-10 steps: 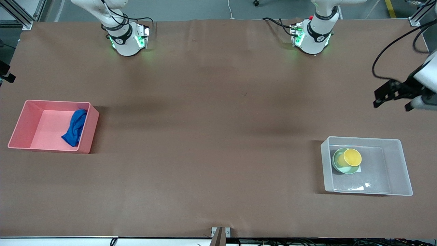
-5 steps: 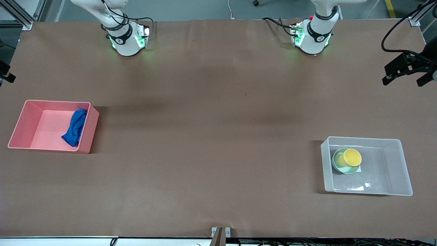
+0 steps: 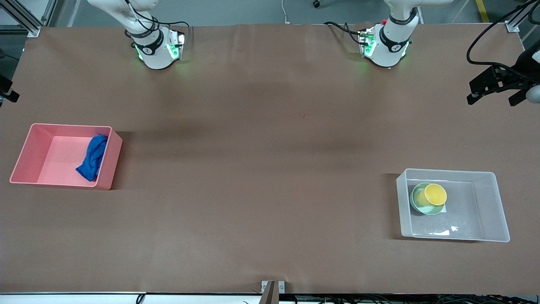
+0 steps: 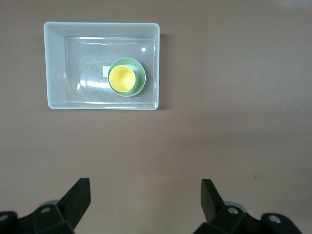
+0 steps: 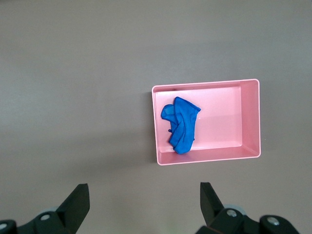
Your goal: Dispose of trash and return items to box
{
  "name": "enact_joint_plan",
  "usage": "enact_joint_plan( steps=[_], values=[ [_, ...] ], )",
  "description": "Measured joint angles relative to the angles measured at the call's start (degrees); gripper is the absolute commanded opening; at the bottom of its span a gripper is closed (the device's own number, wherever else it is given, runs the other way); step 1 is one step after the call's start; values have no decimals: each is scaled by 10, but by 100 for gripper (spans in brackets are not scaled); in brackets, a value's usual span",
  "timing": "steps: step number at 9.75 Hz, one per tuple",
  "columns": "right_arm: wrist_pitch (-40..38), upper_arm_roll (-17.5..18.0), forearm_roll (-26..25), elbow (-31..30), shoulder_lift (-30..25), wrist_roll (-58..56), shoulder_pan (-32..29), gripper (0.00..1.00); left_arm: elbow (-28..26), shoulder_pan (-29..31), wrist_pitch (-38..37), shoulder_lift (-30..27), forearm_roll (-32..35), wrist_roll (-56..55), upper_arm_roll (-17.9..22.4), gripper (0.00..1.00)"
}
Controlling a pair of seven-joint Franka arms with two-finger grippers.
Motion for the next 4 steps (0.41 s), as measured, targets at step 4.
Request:
enact_joint_plan(
  steps=[4],
  values=[
    [0, 0, 0, 0, 0, 0, 0, 100, -5, 0, -2, 2, 0, 35, 1, 100]
  ],
)
